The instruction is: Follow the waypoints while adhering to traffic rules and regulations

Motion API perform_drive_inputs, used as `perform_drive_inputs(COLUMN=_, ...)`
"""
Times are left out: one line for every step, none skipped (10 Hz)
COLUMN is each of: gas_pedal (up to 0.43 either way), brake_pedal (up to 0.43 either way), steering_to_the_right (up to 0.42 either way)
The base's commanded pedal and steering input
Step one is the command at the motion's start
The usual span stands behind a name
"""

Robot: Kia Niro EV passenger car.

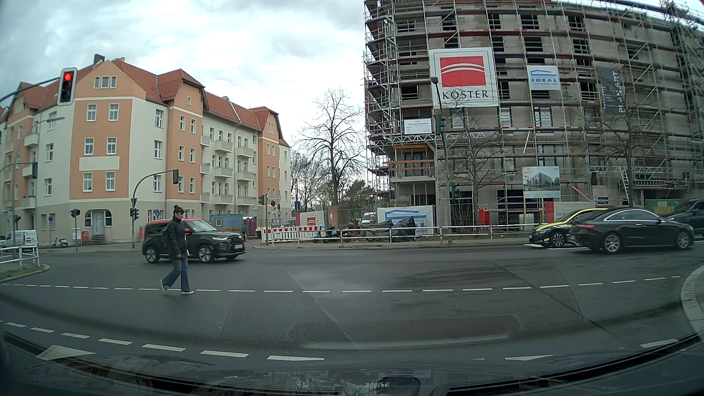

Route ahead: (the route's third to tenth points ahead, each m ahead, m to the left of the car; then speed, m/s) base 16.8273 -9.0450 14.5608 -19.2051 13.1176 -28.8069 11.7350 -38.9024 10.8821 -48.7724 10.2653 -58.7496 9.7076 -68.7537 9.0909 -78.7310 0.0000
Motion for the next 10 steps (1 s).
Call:
perform_drive_inputs(gas_pedal=0.0, brake_pedal=0.421, steering_to_the_right=0.108)
perform_drive_inputs(gas_pedal=0.0, brake_pedal=0.421, steering_to_the_right=0.108)
perform_drive_inputs(gas_pedal=0.0, brake_pedal=0.421, steering_to_the_right=0.108)
perform_drive_inputs(gas_pedal=0.0, brake_pedal=0.421, steering_to_the_right=0.108)
perform_drive_inputs(gas_pedal=0.0, brake_pedal=0.421, steering_to_the_right=0.108)
perform_drive_inputs(gas_pedal=0.0, brake_pedal=0.421, steering_to_the_right=0.108)
perform_drive_inputs(gas_pedal=0.0, brake_pedal=0.421, steering_to_the_right=0.108)
perform_drive_inputs(gas_pedal=0.0, brake_pedal=0.421, steering_to_the_right=0.108)
perform_drive_inputs(gas_pedal=0.0, brake_pedal=0.421, steering_to_the_right=0.108)
perform_drive_inputs(gas_pedal=0.0, brake_pedal=0.421, steering_to_the_right=0.108)
